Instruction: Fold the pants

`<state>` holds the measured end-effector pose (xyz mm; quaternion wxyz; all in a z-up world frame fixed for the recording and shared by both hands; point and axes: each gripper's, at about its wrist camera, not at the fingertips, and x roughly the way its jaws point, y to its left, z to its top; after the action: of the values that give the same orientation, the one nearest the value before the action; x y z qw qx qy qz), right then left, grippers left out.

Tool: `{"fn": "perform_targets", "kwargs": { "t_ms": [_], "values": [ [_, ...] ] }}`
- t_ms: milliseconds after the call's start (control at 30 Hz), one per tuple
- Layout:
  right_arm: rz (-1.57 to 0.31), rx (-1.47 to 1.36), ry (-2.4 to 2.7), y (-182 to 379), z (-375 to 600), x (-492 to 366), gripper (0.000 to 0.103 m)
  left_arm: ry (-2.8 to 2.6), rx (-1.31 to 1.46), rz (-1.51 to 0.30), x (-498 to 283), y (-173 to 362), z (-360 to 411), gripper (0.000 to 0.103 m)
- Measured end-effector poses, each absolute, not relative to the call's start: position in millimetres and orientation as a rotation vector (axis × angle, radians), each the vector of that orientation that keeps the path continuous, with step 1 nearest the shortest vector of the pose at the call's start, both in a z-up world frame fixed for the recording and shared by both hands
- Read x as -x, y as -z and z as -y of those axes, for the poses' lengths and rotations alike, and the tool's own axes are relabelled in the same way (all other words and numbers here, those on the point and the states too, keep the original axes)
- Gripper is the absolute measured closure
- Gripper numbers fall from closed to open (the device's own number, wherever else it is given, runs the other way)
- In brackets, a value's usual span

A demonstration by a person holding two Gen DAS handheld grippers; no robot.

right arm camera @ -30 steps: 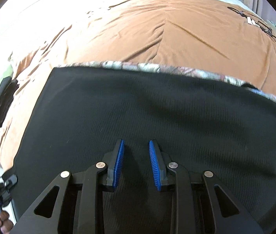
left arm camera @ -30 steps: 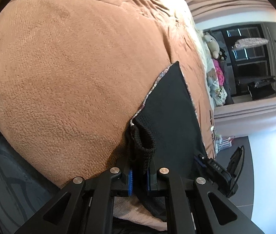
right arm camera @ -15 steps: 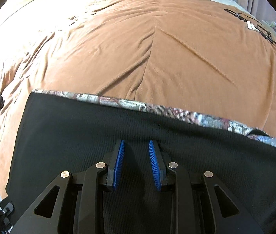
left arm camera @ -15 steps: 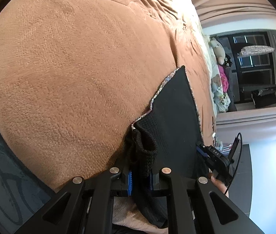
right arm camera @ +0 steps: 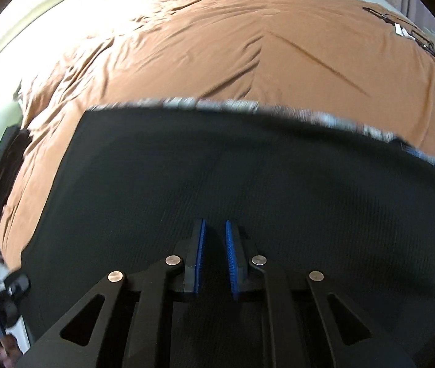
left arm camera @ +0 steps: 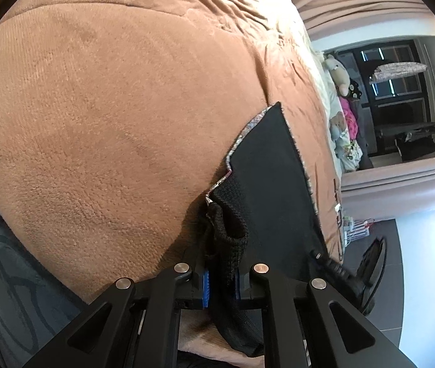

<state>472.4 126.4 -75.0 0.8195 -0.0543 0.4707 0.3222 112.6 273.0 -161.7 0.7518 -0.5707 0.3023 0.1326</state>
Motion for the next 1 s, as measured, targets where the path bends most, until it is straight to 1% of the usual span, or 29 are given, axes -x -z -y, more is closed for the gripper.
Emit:
{"fn": "perform_targets", "kwargs": {
  "t_ms": [267, 533, 600, 633, 667, 733, 933, 967, 1000],
  "values": [
    [-1.021, 0.062, -0.734, 84, -101, -419, 0.092, -0.269, 1.226, -0.632, -114, 149, -272, 0.092],
    [-1.025, -0.014, -0.736, 89, -64, -385, 0.092, -0.268, 1.249, -0.641, -117, 153, -273, 0.092],
    [-1.018, -0.024, -0.736, 89, -58, -376, 0.092, -0.276, 1.242, -0.661, -118, 156, -272, 0.089],
    [-1.015, -0.031, -0.737, 88, -52, -371, 0.092, -0.276, 1.236, -0.668, -120, 157, -272, 0.084],
    [-1.019, -0.045, -0.739, 89, -49, -367, 0.092, -0.279, 1.237, -0.673, -121, 160, -271, 0.075],
    [-1.041, -0.093, -0.753, 92, -43, -361, 0.092, -0.283, 1.25, -0.671, -122, 164, -272, 0.064],
    [-1.048, -0.136, -0.77, 91, -30, -356, 0.093, -0.282, 1.25, -0.662, -130, 166, -274, 0.064],
    [-1.04, -0.146, -0.768, 87, -28, -359, 0.093, -0.283, 1.25, -0.665, -131, 166, -274, 0.065],
    [-1.026, -0.153, -0.765, 84, -22, -363, 0.093, -0.289, 1.248, -0.668, -133, 166, -274, 0.07]
  ]
}}
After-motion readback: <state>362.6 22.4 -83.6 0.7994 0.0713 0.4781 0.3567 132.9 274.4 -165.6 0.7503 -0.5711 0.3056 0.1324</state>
